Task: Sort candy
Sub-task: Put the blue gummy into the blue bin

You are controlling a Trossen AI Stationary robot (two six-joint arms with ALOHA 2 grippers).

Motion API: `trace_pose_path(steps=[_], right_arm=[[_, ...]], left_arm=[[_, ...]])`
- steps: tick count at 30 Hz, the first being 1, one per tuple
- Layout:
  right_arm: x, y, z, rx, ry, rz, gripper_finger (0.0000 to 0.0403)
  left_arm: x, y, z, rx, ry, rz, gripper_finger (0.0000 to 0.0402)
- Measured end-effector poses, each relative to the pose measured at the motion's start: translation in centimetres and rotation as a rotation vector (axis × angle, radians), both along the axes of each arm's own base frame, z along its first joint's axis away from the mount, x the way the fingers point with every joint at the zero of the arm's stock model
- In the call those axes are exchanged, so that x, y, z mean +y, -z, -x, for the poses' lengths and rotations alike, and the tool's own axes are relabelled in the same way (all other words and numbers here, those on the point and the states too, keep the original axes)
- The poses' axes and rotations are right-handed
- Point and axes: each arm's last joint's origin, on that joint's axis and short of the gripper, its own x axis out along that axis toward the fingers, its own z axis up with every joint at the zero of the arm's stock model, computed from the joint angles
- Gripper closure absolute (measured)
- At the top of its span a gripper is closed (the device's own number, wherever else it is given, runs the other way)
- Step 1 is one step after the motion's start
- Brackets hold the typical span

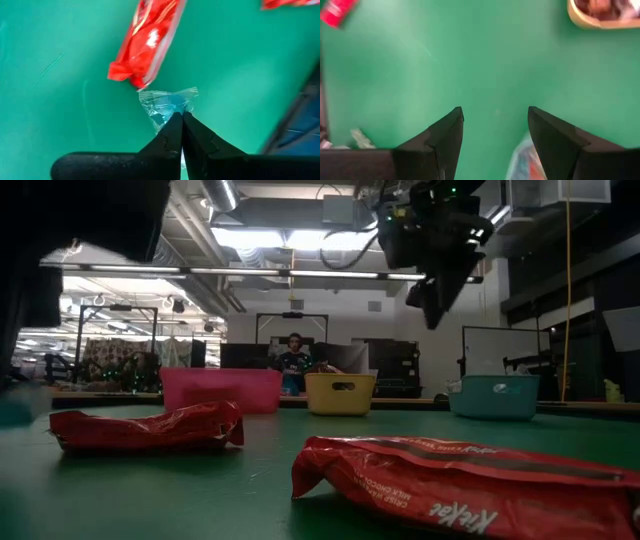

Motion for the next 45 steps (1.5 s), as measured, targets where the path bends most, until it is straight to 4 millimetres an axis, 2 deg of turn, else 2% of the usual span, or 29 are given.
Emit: trace_pose_path(steps=[6,10,20,29,35,40,45], right_arm=[[0.0,-0.3,-1.1,-0.152,-0.018,-0.083,0.0182],[0.8,-0.6,-2.1,-0.238,-0.062,-0.082,0.0182],[6.6,-1.4,-5.3,-0.44,-0.268,-0.04,0.0182],[11.5,-1.8,-6.4,-0.536,-0.398,0.014,0.0182],[13.5,-2.0,-6.9,-0.577,-0.417,0.154,0.0182],[14.5,-2.1,-6.8,-0.596,-0.464,0.157,0.0182],[14.6,-1.9,-6.6,-0.569,-0.474,0.14,0.0182]], left_arm=[[1.0,-2.0,-0.4,-0.094,0.008,-0.006,0.0401],[2.2,-3.0,-1.1,-0.163,0.011,-0.052,0.0401],[6.0,-4.4,-3.3,-0.3,0.019,-0.234,0.0401],[8.9,-5.3,-5.5,-0.442,0.058,-0.478,0.0401],[9.7,-6.4,-6.8,-0.569,0.113,-0.542,0.0401],[9.8,-7.1,-7.4,-0.653,0.153,-0.589,0.0401],[9.7,-7.4,-7.5,-0.679,0.176,-0.609,0.0401]])
